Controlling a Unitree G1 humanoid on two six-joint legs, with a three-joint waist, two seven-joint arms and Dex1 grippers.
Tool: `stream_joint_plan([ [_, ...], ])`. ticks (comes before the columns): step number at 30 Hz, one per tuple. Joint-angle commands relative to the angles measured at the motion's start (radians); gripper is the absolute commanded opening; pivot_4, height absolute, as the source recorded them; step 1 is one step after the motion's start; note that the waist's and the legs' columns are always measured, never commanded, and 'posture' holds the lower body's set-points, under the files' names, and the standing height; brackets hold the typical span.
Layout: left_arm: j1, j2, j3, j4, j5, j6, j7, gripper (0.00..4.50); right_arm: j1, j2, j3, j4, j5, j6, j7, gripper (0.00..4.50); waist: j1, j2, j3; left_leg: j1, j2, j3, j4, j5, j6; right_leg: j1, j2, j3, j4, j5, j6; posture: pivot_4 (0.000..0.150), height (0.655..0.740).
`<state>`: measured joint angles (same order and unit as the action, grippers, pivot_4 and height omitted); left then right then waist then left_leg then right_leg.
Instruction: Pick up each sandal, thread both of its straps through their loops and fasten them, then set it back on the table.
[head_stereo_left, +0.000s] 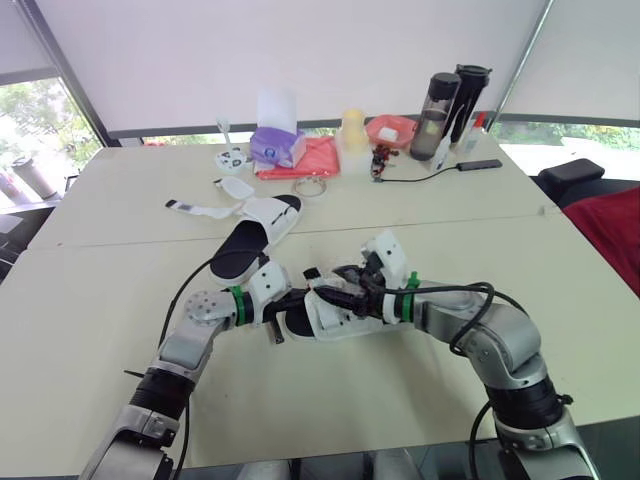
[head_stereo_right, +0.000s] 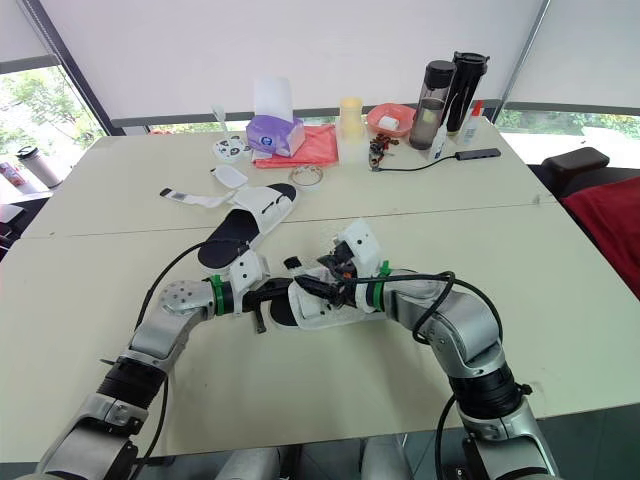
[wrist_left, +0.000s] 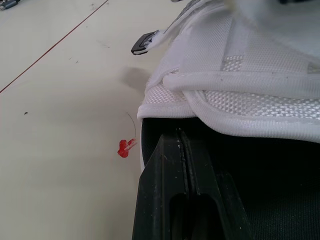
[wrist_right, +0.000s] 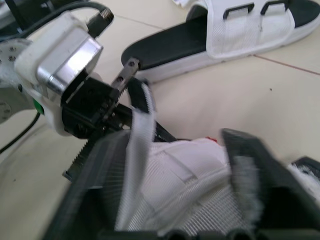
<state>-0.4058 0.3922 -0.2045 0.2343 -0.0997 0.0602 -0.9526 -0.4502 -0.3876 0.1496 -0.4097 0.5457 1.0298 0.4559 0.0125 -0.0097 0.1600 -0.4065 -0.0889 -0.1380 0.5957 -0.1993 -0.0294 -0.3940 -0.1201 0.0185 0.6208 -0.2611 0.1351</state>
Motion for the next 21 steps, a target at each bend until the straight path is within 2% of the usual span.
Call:
stream_joint_plan([
  [1,0.027,0.002,-0.037,0.044,0.028,0.029,-0.002,0.00,-0.042,-0.007,-0.015,-0.036,0.014,0.005,0.013,4.46,0.000,0.000,0.000,0.000,0.000,0.000,0.000,0.000,0.000,0.000,0.000,0.000,0.000,0.000,0.000,0.150,0.7400],
  [8,0.016,-0.003,-0.038,0.059,0.030,0.023,-0.003,0.00,-0.096,0.015,-0.039,-0.008,0.110,0.086,0.073,4.46,0.000,0.000,0.000,0.000,0.000,0.000,0.000,0.000,0.000,0.000,0.000,-0.001,0.000,0.000,0.000,0.150,0.7400],
  [14,0.014,-0.009,-0.039,0.062,0.032,0.020,0.002,0.00,-0.184,0.062,-0.023,0.088,0.101,0.089,0.072,4.46,0.001,0.000,0.000,0.000,0.000,-0.001,0.000,0.000,0.000,0.000,0.000,-0.001,0.000,0.000,0.000,0.150,0.7400],
  [17,0.020,-0.005,-0.037,0.058,0.032,0.019,0.004,0.00,-0.199,0.061,-0.023,0.121,0.093,0.083,0.077,3.67,0.001,0.000,0.000,0.000,0.000,-0.001,0.000,0.000,0.000,-0.002,0.000,-0.001,-0.001,0.000,0.000,0.150,0.7400],
  [21,0.027,-0.004,-0.032,0.051,0.030,0.023,0.009,0.00,-0.209,0.057,-0.026,0.140,0.100,0.096,0.084,1.69,0.000,0.000,0.000,0.000,0.000,-0.001,0.000,0.000,0.000,-0.002,0.000,-0.001,-0.001,0.001,0.001,0.150,0.7400],
])
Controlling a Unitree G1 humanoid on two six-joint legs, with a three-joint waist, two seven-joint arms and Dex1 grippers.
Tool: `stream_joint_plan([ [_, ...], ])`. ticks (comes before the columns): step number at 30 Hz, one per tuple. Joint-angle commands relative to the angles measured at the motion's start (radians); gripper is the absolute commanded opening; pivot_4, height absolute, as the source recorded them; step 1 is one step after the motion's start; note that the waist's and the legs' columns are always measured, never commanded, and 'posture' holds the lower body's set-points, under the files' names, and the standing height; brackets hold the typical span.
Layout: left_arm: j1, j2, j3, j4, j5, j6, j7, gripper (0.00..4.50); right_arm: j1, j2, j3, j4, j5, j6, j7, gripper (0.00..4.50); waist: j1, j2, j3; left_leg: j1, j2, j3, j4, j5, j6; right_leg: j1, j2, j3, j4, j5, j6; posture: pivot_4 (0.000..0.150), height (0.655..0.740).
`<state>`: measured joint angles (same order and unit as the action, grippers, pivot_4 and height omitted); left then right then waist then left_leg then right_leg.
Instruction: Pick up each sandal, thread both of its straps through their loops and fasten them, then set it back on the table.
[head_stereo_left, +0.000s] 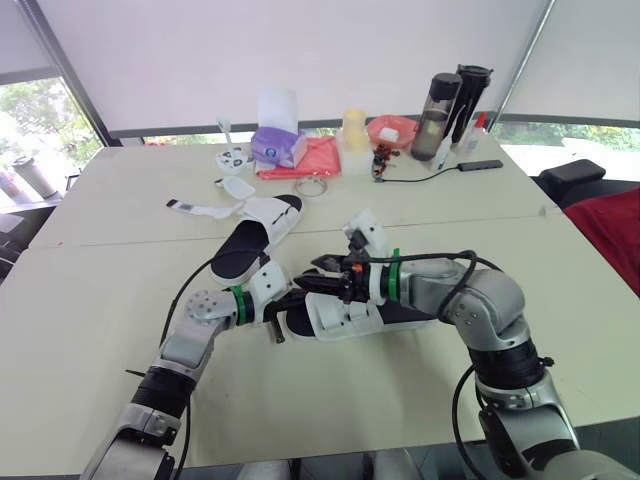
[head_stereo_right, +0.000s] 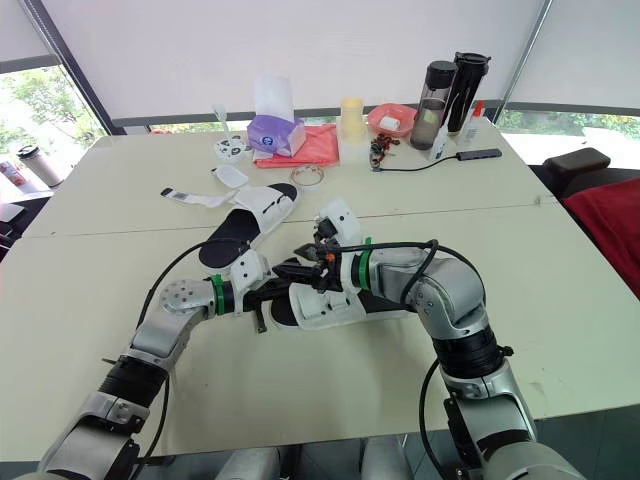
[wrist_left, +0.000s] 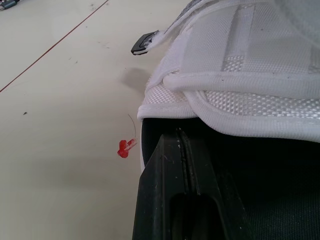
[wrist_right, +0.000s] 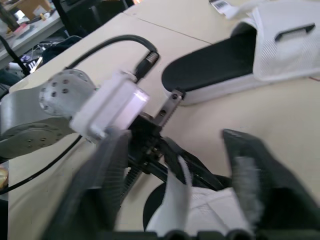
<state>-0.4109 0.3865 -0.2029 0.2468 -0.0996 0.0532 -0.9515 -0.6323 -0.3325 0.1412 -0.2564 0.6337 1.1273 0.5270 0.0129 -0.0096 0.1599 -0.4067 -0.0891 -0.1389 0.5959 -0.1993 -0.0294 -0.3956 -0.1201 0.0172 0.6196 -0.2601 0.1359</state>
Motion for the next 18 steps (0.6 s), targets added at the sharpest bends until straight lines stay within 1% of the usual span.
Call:
stream_joint_plan([
  [1,0.034,0.002,-0.034,0.036,0.030,0.030,0.008,0.00,-0.029,-0.005,-0.016,-0.012,0.017,0.006,0.021,1.21,0.000,0.000,0.000,0.000,0.000,0.000,0.000,0.000,0.000,0.000,0.000,0.000,0.000,0.000,0.000,0.150,0.7400],
  [14,0.035,0.002,-0.036,0.035,0.030,0.030,0.012,0.00,-0.045,-0.018,-0.070,-0.020,0.077,0.038,0.068,1.21,-0.001,0.000,0.000,-0.001,0.000,0.000,0.000,0.000,0.000,0.000,0.000,0.000,0.000,0.000,0.000,0.150,0.7400],
  [18,0.029,0.002,-0.039,0.039,0.033,0.026,0.009,0.00,-0.040,-0.010,-0.079,-0.018,0.078,0.041,0.054,0.05,0.000,0.000,0.000,-0.001,0.000,0.000,0.000,0.000,0.000,0.000,0.000,0.000,0.000,0.000,0.000,0.150,0.7400],
])
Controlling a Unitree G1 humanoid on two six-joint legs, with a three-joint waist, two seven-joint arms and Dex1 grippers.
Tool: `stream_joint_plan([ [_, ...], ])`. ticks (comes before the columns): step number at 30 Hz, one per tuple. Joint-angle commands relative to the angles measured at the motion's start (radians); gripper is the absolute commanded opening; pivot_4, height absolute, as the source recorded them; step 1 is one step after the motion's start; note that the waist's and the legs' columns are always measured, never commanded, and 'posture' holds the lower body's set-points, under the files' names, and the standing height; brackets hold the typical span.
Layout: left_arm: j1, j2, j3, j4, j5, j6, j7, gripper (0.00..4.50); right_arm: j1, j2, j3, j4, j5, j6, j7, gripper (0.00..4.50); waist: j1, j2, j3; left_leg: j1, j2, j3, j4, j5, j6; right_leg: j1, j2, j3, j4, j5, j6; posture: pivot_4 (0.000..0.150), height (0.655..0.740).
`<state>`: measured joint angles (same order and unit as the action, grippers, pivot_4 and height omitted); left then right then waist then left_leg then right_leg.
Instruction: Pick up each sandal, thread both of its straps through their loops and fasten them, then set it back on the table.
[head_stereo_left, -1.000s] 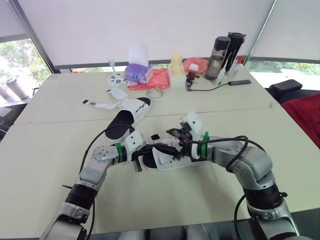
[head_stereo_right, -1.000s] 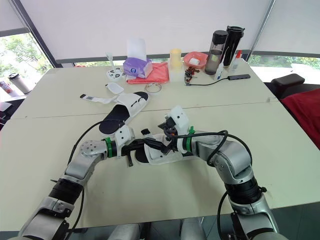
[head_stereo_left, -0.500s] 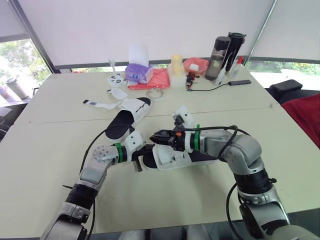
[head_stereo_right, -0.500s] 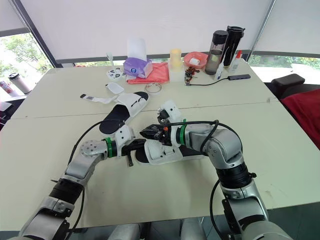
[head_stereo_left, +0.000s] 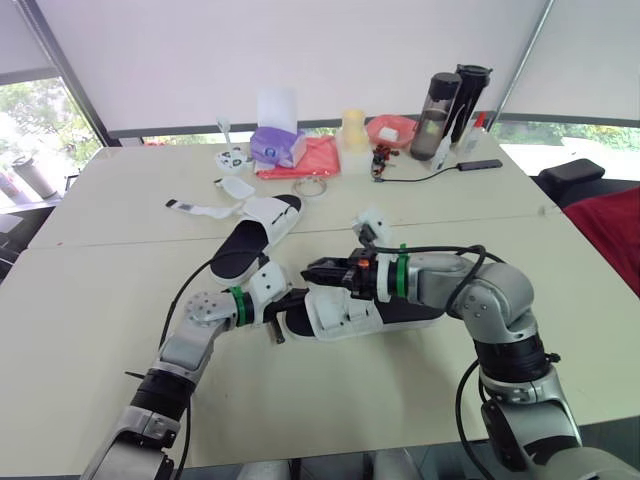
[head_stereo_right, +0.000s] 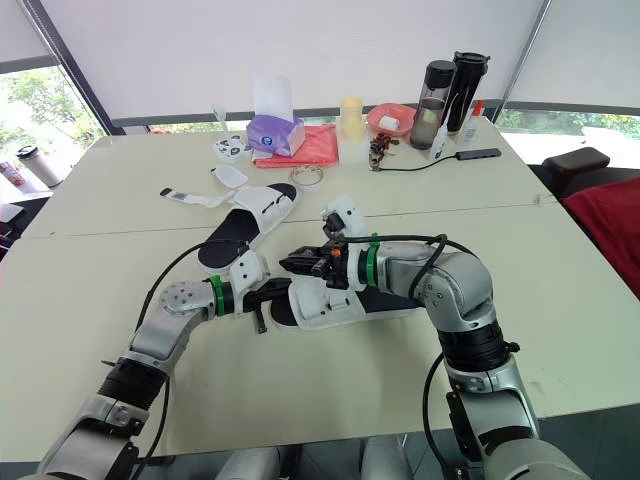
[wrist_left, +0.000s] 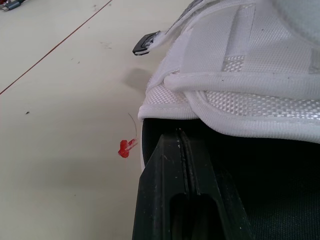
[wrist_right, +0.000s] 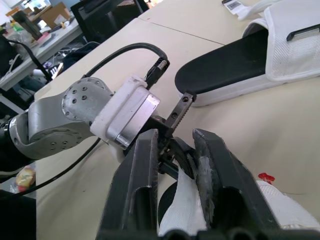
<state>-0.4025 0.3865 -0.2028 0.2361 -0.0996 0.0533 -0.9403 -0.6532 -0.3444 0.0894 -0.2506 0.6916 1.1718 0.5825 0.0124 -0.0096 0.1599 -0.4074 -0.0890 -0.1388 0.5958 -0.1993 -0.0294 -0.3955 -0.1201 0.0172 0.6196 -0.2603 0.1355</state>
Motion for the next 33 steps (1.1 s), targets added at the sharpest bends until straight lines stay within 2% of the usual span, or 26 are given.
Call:
stream_joint_plan([
  [1,0.021,0.002,-0.039,0.049,0.032,0.026,-0.003,0.00,-0.019,0.004,-0.028,-0.024,0.022,-0.001,-0.003,0.05,0.000,0.000,0.000,0.000,0.000,0.000,0.000,0.000,0.000,0.000,0.000,0.000,0.000,0.000,0.000,0.150,0.7400],
  [19,0.017,0.000,-0.038,0.062,0.034,0.021,-0.002,0.00,-0.029,-0.014,-0.019,-0.003,-0.001,-0.037,0.023,0.05,0.000,0.000,0.000,0.000,0.000,0.000,0.000,0.000,0.000,0.000,0.000,0.000,0.000,0.000,0.000,0.150,0.7400],
  [33,0.023,-0.002,-0.039,0.054,0.033,0.025,0.001,0.00,-0.020,0.028,0.007,0.124,-0.127,-0.041,-0.113,0.05,0.000,0.000,0.000,0.000,0.000,0.000,0.000,0.000,0.000,-0.002,0.000,0.000,-0.001,0.000,-0.001,0.150,0.7400],
])
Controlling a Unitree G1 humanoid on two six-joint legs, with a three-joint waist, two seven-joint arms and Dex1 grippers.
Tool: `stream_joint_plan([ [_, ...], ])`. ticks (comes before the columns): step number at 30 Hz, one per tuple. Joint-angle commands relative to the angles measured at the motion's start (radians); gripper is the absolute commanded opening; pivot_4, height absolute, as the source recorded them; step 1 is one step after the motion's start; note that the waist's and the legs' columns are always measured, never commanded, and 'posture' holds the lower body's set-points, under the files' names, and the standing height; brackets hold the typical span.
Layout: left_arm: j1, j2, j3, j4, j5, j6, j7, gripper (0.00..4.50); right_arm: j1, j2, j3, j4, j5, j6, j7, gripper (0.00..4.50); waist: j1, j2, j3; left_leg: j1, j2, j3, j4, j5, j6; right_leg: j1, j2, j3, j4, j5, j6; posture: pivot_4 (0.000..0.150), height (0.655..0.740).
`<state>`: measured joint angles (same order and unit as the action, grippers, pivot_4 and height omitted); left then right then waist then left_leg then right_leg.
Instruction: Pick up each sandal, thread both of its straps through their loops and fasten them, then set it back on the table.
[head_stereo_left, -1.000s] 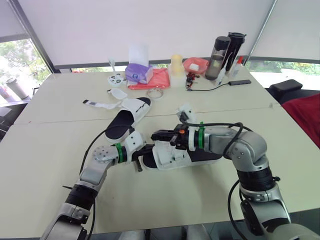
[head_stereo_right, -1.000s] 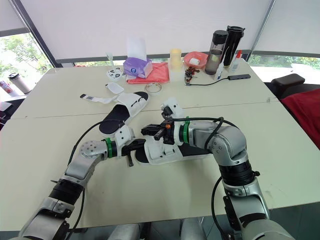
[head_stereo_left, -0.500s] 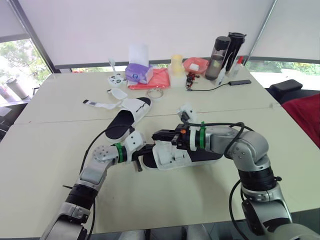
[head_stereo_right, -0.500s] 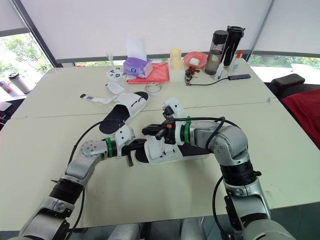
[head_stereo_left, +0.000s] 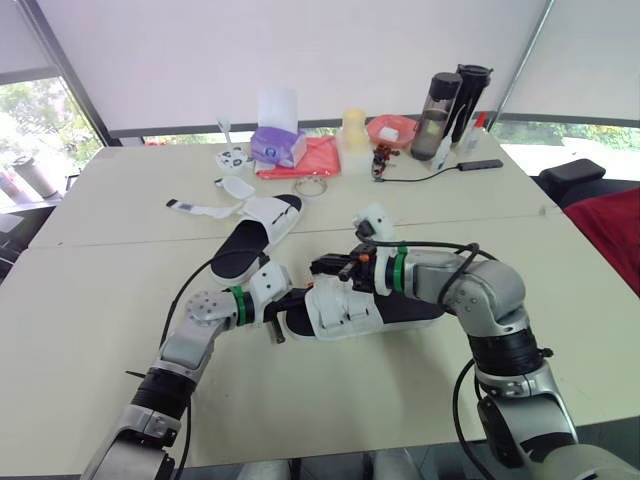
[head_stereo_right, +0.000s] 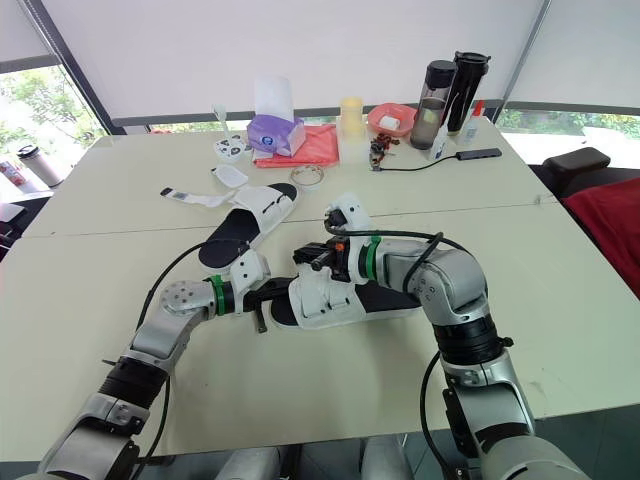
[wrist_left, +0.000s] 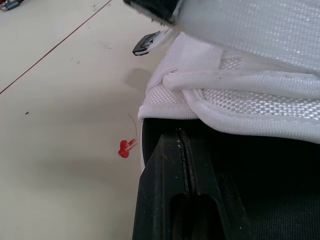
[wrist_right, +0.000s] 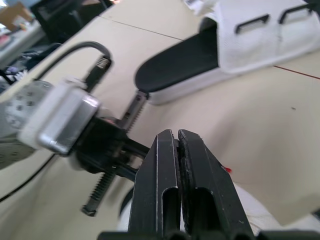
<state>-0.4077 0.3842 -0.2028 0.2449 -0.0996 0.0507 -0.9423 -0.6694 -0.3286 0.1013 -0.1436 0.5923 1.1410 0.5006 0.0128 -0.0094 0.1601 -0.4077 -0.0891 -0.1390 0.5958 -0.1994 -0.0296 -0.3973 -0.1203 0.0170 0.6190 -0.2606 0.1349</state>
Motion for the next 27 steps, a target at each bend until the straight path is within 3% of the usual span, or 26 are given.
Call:
stream_joint_plan([
  [1,0.029,-0.001,-0.040,0.043,0.032,0.029,0.002,0.00,-0.004,0.016,-0.004,0.030,-0.038,-0.012,-0.041,0.05,0.000,0.000,0.000,0.000,0.000,0.000,0.000,0.000,0.000,0.000,0.000,0.000,0.000,0.000,0.000,0.150,0.7400],
  [19,0.036,-0.007,-0.038,0.035,0.028,0.035,0.014,0.00,-0.022,-0.111,0.235,0.120,-0.257,-0.171,0.069,0.05,-0.001,0.000,-0.001,0.001,0.000,0.000,0.000,0.000,0.000,0.002,0.000,-0.001,0.000,0.000,0.000,0.150,0.7400],
  [22,0.035,-0.008,-0.037,0.035,0.026,0.037,0.015,0.00,-0.033,-0.145,0.281,0.123,-0.331,-0.266,0.095,0.87,0.000,0.000,-0.001,0.001,0.000,0.000,0.000,0.000,0.000,0.002,0.000,-0.001,0.000,0.000,0.000,0.150,0.7400],
  [27,0.039,-0.007,-0.039,0.030,0.028,0.039,0.013,0.00,-0.042,-0.188,0.330,0.131,-0.431,-0.390,0.133,3.41,0.001,0.000,-0.001,0.001,0.000,0.000,0.000,0.000,0.000,0.002,0.000,-0.001,-0.002,0.000,0.000,0.150,0.7400],
])
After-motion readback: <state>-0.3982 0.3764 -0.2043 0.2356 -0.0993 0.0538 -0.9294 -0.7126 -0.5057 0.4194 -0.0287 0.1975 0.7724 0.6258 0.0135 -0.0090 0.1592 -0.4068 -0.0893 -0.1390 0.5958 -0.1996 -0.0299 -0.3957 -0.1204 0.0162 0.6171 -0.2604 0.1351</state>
